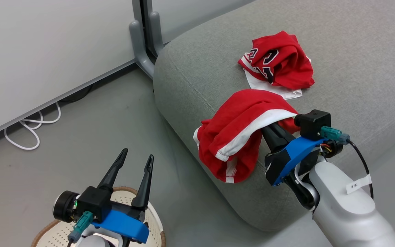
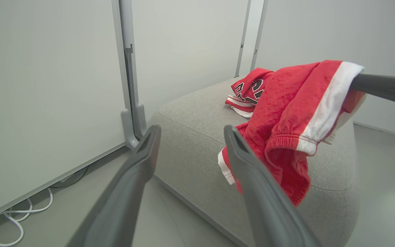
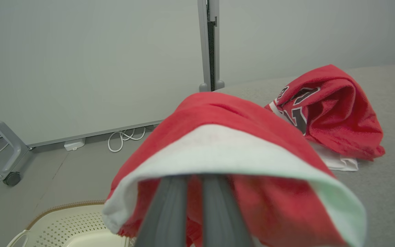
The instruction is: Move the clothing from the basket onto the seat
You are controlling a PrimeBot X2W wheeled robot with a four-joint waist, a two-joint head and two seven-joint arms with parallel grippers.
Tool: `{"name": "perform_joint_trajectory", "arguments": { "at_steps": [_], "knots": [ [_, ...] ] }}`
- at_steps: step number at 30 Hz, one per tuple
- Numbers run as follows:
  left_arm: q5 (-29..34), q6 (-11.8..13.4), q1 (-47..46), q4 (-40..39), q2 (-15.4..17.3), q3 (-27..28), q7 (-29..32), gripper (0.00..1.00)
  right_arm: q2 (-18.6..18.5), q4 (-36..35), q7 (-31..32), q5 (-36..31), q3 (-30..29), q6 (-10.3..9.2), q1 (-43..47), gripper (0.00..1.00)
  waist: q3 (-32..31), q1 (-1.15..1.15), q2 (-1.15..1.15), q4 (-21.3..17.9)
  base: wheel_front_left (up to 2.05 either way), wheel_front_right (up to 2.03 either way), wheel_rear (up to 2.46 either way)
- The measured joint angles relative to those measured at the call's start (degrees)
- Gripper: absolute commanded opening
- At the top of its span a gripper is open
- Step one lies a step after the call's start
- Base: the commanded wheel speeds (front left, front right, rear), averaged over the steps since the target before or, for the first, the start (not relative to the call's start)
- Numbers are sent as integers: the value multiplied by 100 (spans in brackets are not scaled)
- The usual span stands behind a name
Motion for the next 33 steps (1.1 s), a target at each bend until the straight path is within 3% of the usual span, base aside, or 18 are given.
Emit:
{"name": "perform_joint_trajectory", "arguments": {
  "at_steps": [11, 18, 24, 33],
  "knots": [
    [-14, 0, -62, 9, 38, -78, 0, 100, 46, -134, 62, -100, -270, 0, 180, 0, 96, 0, 0, -30, 0, 0, 0],
    [11, 0, -159, -81, 118, -80, 0, 100, -15, -241, 245, -85, -912, 0, -183, 0, 300, 0, 0, 59, 0, 0, 0],
    [110, 0, -450, -247, 300, -172, 0, 100, -420, -348, 662, -127, -1681, 0, -962, 0, 702, 0, 0, 175, 0, 0, 0],
    [245, 0, -1098, -664, 856, -283, 0, 100, -1173, -638, 1005, -190, -3229, 0, -2318, 0, 1756, 0, 0, 382, 0, 0, 0]
  ]
}}
